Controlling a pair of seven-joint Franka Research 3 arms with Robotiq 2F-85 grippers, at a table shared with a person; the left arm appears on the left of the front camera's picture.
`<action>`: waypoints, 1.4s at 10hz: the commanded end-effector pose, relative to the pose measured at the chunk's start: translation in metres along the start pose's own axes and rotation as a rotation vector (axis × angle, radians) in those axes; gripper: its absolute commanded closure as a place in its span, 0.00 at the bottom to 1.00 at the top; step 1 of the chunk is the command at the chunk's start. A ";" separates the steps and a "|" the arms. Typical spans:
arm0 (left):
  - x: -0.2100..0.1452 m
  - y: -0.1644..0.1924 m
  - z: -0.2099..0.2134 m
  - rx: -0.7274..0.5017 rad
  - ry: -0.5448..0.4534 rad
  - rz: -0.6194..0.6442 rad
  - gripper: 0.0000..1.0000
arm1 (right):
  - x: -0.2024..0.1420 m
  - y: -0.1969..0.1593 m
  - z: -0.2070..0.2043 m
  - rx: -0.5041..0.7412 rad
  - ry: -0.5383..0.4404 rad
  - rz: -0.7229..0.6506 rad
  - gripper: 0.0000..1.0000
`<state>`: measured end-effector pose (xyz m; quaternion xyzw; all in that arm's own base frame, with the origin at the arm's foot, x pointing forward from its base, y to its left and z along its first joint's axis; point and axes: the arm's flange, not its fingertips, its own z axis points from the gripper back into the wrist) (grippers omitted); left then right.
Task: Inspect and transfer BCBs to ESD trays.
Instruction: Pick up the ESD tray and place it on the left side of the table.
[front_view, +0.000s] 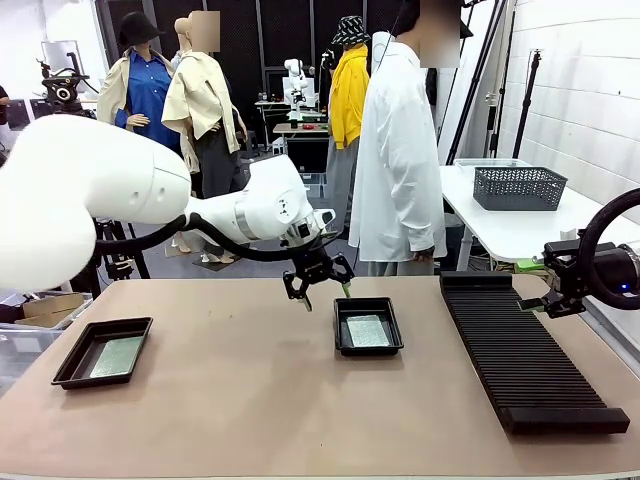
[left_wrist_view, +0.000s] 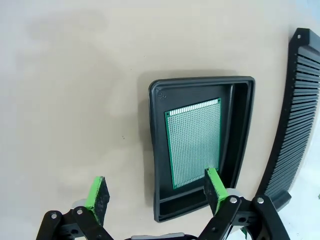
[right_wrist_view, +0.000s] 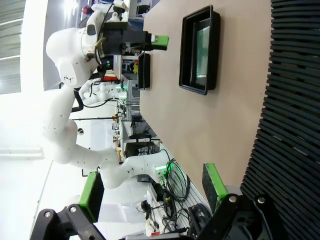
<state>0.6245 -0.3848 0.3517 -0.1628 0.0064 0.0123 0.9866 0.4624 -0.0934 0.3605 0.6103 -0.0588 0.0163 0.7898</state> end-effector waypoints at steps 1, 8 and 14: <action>0.012 -0.013 -0.006 0.057 0.009 0.020 0.00 | -0.001 0.001 0.000 -0.004 -0.003 -0.001 0.00; 0.021 -0.012 -0.040 0.084 0.047 0.023 0.00 | -0.001 0.001 0.000 -0.004 -0.003 -0.001 0.00; 0.015 -0.004 -0.041 0.046 0.052 0.004 0.00 | -0.001 0.001 0.000 -0.004 -0.003 -0.001 0.00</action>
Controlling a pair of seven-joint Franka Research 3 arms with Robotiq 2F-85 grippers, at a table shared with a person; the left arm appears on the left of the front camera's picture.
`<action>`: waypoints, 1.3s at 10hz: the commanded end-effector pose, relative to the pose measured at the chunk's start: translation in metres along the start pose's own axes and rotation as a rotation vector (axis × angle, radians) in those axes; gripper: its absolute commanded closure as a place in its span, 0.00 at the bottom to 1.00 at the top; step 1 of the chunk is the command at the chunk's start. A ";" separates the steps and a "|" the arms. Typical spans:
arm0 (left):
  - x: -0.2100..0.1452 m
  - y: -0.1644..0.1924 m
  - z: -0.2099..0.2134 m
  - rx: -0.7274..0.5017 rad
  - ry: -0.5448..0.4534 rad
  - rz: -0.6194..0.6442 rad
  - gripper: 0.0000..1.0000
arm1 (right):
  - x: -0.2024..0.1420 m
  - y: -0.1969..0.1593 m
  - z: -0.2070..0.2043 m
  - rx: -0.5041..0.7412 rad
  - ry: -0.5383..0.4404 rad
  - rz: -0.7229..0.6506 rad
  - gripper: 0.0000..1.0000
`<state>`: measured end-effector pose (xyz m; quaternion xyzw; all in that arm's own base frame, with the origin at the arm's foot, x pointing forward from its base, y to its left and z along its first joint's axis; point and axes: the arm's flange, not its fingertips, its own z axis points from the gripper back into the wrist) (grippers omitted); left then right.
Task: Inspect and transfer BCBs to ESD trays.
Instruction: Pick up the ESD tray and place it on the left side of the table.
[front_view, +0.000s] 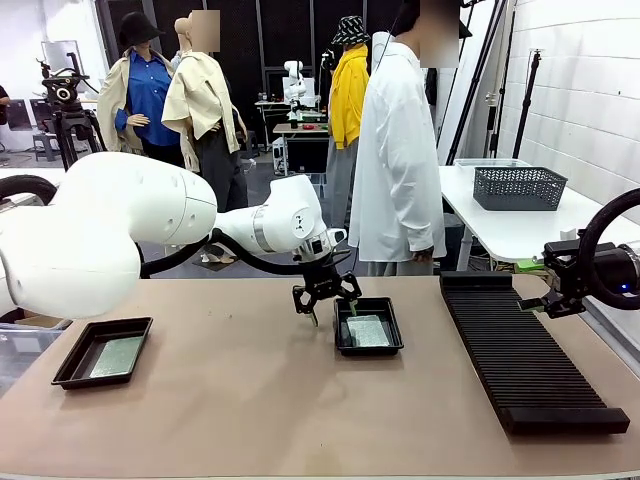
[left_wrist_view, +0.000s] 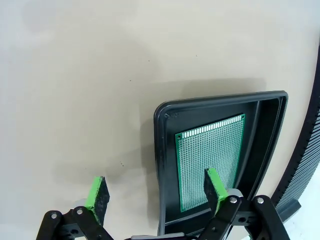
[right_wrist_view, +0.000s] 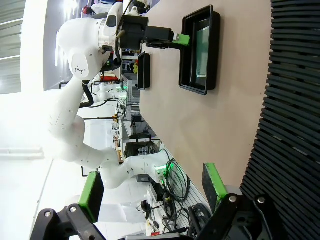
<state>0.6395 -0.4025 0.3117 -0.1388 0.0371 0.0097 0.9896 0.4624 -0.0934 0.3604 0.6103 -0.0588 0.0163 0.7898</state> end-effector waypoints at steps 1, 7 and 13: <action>0.000 0.001 0.003 -0.003 -0.009 -0.001 0.00 | -0.001 0.001 0.000 -0.004 -0.003 -0.001 0.00; 0.004 -0.015 0.008 0.069 -0.002 -0.043 0.05 | -0.001 0.001 0.000 -0.004 -0.003 -0.001 0.00; 0.012 -0.018 0.004 0.072 0.027 -0.046 0.95 | -0.001 0.001 0.000 -0.004 -0.003 -0.001 0.00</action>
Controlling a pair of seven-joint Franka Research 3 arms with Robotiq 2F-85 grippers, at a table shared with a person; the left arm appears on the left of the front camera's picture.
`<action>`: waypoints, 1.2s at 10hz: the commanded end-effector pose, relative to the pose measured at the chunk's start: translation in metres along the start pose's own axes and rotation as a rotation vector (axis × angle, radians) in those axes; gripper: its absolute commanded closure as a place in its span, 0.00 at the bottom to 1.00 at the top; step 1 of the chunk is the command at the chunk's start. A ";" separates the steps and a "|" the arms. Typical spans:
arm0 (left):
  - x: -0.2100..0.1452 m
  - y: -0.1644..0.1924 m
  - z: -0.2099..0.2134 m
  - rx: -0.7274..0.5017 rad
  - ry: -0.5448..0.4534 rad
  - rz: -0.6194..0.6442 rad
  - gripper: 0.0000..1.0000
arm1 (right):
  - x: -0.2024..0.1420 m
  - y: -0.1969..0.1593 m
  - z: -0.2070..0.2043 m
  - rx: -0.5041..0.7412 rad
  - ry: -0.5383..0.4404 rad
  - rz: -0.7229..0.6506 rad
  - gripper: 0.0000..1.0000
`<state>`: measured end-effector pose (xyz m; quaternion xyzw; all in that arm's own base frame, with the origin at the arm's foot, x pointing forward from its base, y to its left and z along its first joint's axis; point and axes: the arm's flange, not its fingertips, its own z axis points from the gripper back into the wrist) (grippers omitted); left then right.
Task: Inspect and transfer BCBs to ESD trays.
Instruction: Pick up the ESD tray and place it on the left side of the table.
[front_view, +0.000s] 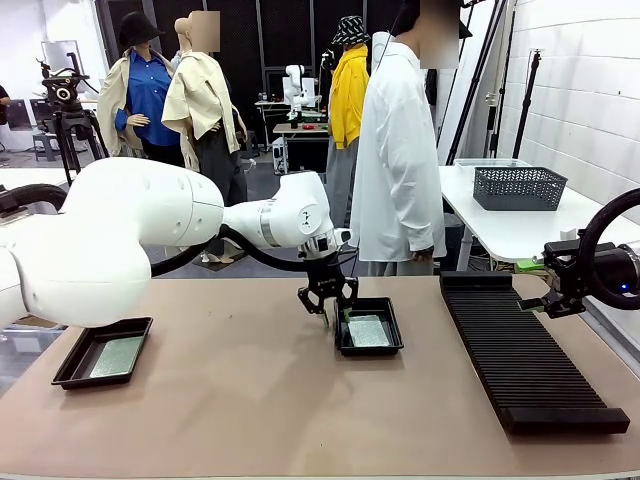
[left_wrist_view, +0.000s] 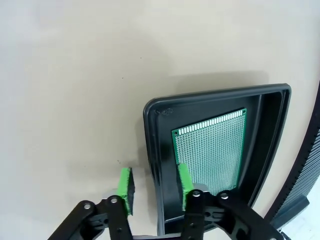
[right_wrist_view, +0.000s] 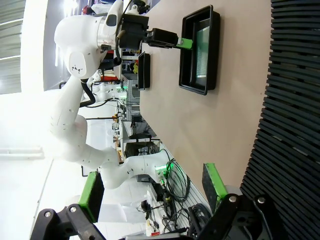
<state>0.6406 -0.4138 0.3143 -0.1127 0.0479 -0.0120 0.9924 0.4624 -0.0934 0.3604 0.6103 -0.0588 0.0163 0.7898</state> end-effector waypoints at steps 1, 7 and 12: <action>0.011 -0.006 0.005 0.021 -0.004 -0.009 1.00 | -0.001 0.001 0.000 -0.004 -0.003 -0.001 0.00; 0.002 -0.001 0.002 -0.002 -0.002 -0.002 1.00 | -0.001 0.001 0.000 -0.004 -0.003 -0.001 0.00; 0.002 -0.001 0.002 -0.002 -0.002 -0.002 1.00 | -0.001 0.001 0.000 -0.004 -0.003 -0.001 0.00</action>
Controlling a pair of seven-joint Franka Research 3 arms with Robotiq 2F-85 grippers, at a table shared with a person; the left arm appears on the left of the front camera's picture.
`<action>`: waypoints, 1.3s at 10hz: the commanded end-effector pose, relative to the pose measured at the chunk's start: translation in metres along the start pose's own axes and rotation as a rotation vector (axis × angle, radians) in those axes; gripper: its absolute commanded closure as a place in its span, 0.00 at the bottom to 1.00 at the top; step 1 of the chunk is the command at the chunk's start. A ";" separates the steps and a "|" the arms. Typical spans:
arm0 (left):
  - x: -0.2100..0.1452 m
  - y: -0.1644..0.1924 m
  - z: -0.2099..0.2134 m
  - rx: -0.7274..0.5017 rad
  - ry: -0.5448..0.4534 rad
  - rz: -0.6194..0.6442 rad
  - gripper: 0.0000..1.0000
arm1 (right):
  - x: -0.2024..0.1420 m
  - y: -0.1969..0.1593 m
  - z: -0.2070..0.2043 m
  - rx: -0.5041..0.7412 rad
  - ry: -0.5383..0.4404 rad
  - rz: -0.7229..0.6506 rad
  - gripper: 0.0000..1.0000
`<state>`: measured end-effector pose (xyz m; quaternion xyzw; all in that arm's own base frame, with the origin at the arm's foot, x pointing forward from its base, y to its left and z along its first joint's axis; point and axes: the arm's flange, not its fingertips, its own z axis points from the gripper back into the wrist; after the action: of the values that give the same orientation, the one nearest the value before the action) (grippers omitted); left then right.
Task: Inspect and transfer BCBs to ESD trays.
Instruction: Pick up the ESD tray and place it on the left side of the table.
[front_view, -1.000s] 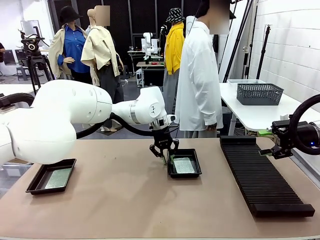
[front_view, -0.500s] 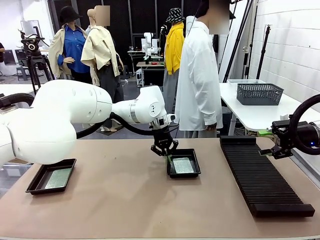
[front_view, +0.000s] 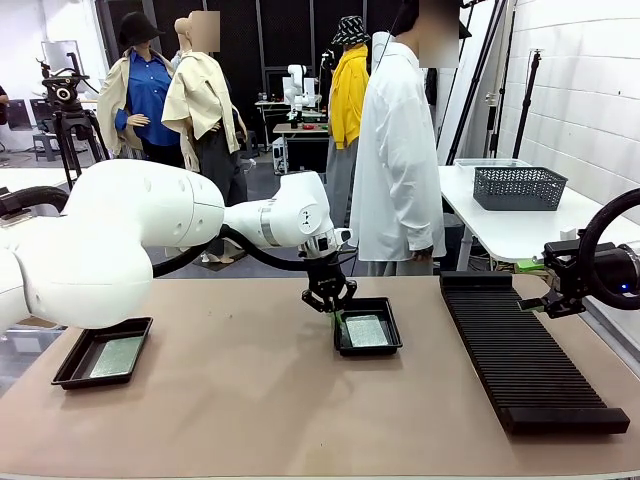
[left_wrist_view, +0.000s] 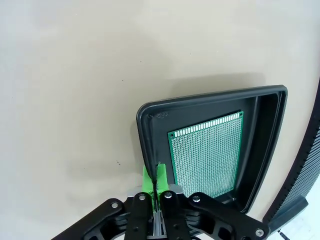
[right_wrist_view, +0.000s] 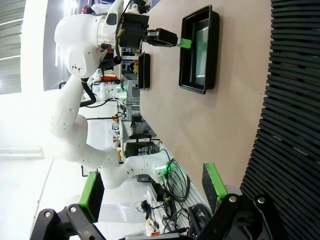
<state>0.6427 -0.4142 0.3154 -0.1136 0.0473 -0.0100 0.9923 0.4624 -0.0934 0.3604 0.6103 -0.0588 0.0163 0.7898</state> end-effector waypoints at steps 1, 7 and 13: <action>0.000 0.000 0.000 0.000 -0.001 -0.006 1.00 | -0.001 0.001 0.000 -0.004 -0.003 -0.001 0.00; -0.024 0.038 0.011 -0.027 0.012 0.000 1.00 | -0.001 0.001 0.000 -0.004 -0.003 -0.001 0.00; -0.052 0.092 0.029 -0.027 0.011 0.005 1.00 | -0.001 0.001 0.000 -0.004 -0.003 -0.001 0.00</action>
<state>0.6100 -0.3366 0.3272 -0.1064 0.0508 -0.0015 0.9930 0.4624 -0.0935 0.3604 0.6103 -0.0588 0.0161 0.7898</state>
